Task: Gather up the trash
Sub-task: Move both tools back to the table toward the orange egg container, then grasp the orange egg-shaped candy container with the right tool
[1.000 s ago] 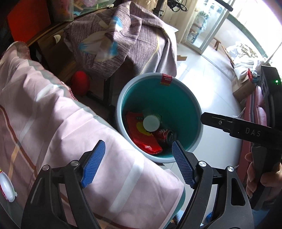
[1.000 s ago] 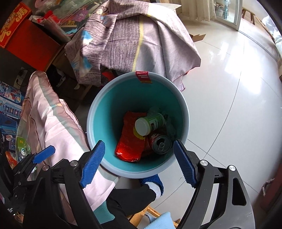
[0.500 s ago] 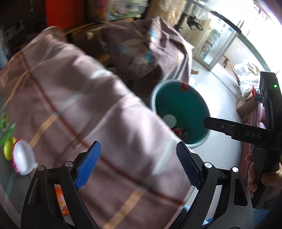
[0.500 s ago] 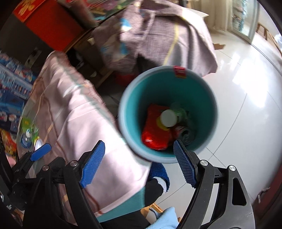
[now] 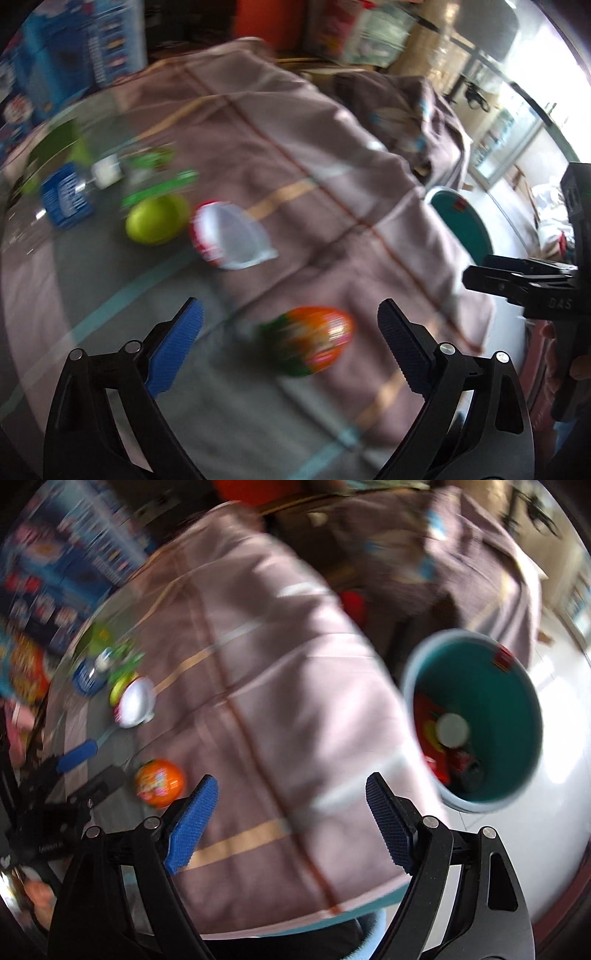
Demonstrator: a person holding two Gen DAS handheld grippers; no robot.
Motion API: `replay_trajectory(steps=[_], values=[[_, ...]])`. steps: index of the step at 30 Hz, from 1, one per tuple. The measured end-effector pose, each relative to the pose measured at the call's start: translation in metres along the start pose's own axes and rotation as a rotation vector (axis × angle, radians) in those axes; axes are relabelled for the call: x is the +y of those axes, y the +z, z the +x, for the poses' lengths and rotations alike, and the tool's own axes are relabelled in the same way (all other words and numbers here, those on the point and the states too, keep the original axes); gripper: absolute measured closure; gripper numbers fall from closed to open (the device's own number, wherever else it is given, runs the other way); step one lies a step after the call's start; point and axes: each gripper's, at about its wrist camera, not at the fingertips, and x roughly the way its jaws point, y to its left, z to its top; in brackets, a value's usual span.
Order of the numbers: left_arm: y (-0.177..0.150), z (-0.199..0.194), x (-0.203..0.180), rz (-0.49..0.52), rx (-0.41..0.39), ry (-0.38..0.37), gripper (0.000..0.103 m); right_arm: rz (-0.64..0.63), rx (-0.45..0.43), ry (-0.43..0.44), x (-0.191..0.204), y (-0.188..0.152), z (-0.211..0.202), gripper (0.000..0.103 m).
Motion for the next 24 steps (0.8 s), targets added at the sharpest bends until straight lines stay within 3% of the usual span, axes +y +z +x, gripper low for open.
replay_trajectory(steps=[10,18,24], values=[[-0.031,-0.012,0.079,-0.097,-0.02,0.046,0.006,-0.15,0.092,-0.001,0.084,-0.003,0.039,0.024],[-0.045,-0.007,0.113,-0.166,0.001,0.031,0.006,-0.264,0.124,-0.032,0.125,-0.007,0.061,0.024],[-0.046,-0.004,0.126,-0.189,0.002,0.017,0.006,-0.393,0.107,-0.102,0.146,-0.005,0.075,0.024]])
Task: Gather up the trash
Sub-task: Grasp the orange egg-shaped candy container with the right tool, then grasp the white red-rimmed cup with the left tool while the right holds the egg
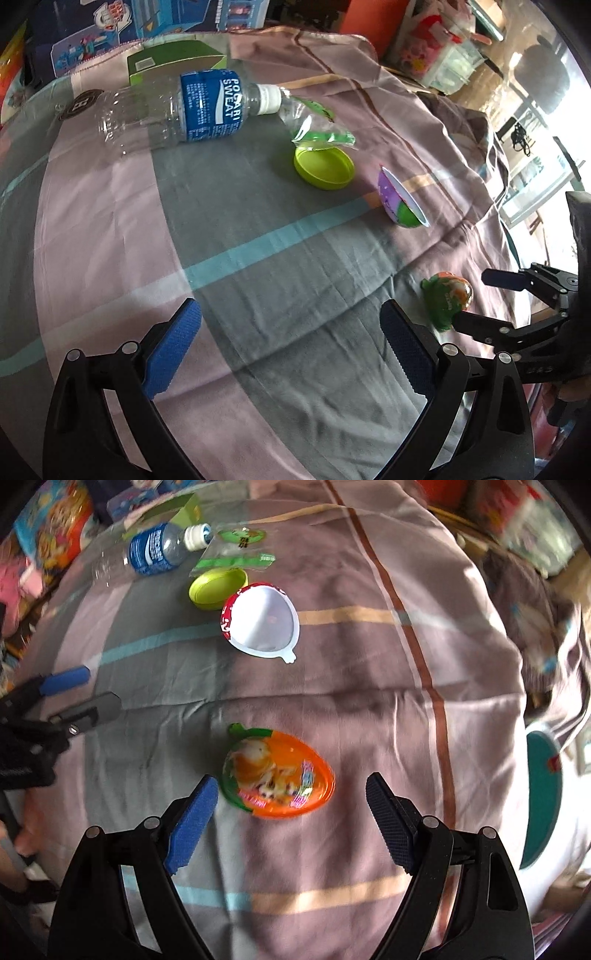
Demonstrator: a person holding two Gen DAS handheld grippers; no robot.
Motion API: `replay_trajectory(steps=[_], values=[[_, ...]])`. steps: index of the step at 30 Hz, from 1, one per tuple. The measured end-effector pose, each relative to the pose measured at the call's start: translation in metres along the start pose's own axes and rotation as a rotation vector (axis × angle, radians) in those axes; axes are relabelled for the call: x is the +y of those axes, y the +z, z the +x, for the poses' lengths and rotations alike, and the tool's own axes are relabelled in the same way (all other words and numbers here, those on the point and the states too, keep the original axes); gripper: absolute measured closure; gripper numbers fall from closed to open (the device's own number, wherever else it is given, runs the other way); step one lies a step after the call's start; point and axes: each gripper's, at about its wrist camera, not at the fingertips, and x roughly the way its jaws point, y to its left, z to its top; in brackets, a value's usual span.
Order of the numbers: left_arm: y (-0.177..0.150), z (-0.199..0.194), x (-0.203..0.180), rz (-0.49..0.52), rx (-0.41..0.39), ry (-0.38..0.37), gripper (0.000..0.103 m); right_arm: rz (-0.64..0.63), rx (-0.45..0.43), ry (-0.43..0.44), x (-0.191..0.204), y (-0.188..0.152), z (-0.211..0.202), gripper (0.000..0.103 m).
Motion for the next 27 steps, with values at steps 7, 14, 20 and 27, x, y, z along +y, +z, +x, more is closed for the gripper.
replay_trajectory(steps=[7,14,20,27], values=[[-0.001,0.006,0.003,-0.001,0.011,-0.005,0.006,-0.09,0.024,-0.005,0.009,0.004,0.015,0.033],[0.003,0.008,-0.003,0.0,0.015,-0.017,0.006,-0.055,0.005,0.013,0.005,0.0,0.011,0.04],[0.011,0.014,-0.023,0.027,0.026,-0.027,0.006,0.107,-0.049,0.062,-0.031,0.008,-0.004,0.04],[0.039,0.02,-0.052,0.029,-0.004,-0.067,0.006,0.243,-0.085,0.084,-0.069,0.008,-0.018,0.04]])
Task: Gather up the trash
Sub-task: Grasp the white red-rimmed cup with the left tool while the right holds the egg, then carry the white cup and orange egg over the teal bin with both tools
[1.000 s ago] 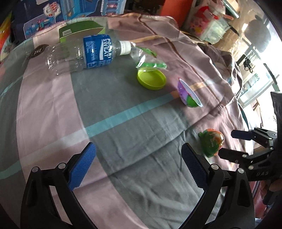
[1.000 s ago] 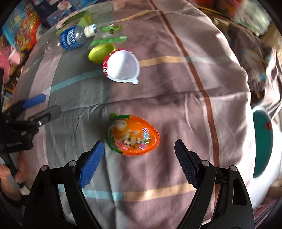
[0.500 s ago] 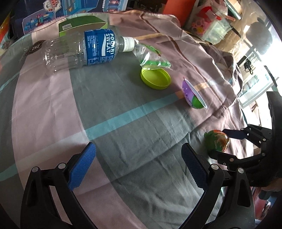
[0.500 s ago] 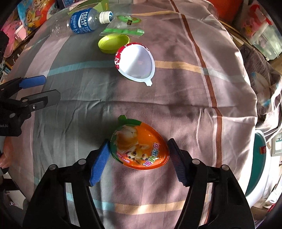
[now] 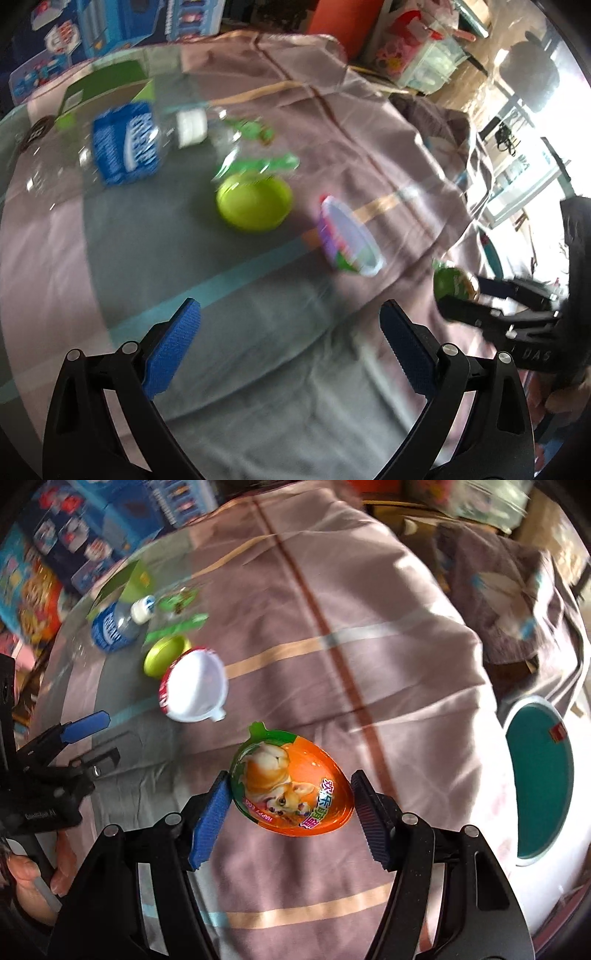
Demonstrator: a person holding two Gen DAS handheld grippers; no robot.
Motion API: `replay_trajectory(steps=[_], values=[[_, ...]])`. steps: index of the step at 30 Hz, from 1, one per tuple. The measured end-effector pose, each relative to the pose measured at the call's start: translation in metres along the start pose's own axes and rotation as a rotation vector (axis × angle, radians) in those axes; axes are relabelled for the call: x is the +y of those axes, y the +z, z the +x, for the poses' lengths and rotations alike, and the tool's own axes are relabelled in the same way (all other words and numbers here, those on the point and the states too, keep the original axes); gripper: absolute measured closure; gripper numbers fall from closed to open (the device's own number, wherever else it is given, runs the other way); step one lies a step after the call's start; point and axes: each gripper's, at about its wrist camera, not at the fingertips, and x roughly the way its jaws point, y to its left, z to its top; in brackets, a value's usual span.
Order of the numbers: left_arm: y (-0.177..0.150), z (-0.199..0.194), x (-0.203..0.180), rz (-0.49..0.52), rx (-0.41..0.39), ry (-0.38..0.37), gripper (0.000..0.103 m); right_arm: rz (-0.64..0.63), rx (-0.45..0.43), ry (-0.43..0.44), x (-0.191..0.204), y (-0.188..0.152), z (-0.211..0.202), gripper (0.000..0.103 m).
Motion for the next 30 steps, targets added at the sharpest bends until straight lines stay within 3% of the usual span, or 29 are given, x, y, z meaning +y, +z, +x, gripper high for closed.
replay_trajectory(steps=[8,12,17,18,21,30], values=[[0.03,0.021,-0.021,-0.005,0.011,0.011,0.009,0.091,-0.008,0.034,-0.035,-0.003,-0.006,0.04],[0.033,0.031,-0.026,-0.003,0.026,0.043,0.031,0.112,-0.006,0.051,-0.046,-0.006,-0.004,0.04],[0.034,0.047,-0.034,0.025,0.054,0.077,0.048,0.144,-0.009,0.066,-0.058,-0.008,-0.002,0.04],[0.034,0.049,-0.037,0.032,0.057,0.084,0.056,0.151,-0.011,0.069,-0.06,-0.009,-0.002,0.04],[0.033,0.053,-0.041,0.047,0.06,0.117,0.093,0.169,-0.016,0.076,-0.067,-0.01,-0.004,0.04],[0.032,0.035,-0.055,0.087,0.019,0.171,0.097,0.199,-0.04,0.094,-0.083,-0.013,-0.01,0.04]])
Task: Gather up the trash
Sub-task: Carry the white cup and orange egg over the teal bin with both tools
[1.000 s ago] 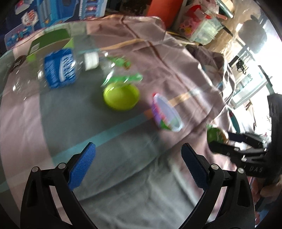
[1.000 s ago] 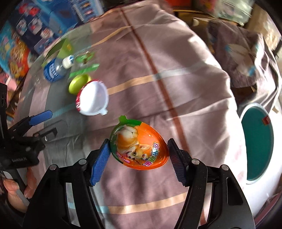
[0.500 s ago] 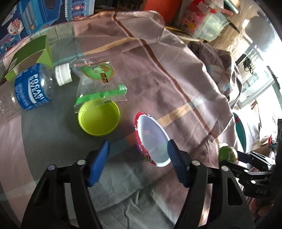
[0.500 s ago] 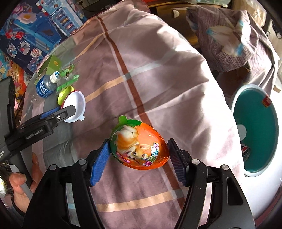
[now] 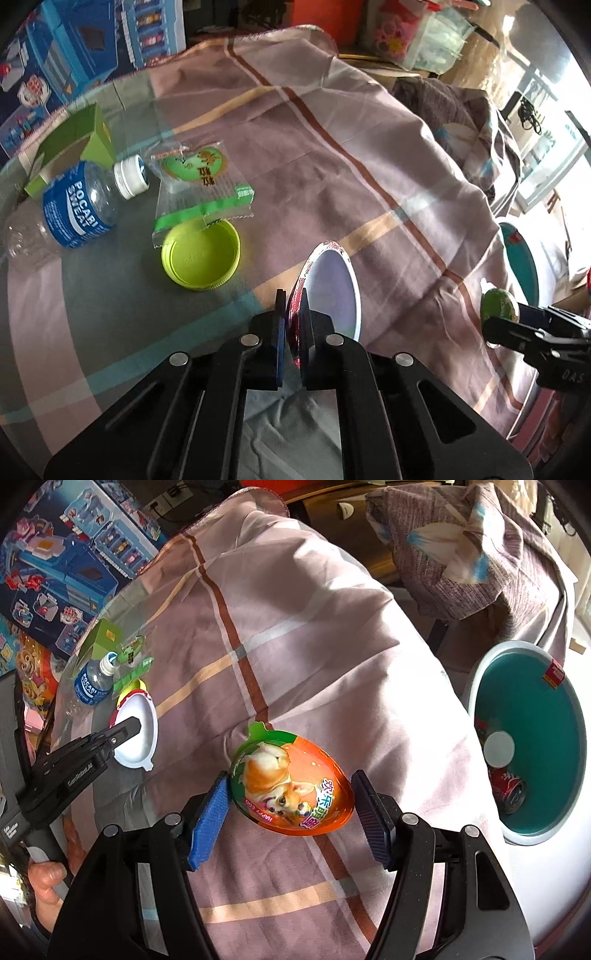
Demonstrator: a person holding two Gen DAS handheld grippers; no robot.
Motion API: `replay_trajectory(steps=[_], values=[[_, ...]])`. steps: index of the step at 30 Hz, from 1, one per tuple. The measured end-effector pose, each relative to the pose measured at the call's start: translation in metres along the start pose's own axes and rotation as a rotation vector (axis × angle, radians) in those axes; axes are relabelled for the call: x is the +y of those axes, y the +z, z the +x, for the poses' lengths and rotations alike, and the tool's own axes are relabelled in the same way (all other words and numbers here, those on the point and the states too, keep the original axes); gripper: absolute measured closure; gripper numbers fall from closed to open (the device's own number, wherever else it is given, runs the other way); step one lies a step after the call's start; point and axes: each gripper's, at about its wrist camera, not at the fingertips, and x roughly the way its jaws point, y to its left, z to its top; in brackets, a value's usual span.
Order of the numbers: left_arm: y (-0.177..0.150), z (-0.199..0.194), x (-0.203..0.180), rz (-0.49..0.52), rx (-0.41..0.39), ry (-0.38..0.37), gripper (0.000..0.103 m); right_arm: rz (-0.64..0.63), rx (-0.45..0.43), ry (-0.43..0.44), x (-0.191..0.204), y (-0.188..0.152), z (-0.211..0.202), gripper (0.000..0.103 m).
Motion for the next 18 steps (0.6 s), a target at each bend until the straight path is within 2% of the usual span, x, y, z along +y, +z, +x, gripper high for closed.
replay_trajectory(steps=[18], values=[[0.004,-0.023,-0.049,0.08,-0.002,0.025,0.097,0.052,-0.069,0.072,-0.033,-0.001,-0.028,0.04]])
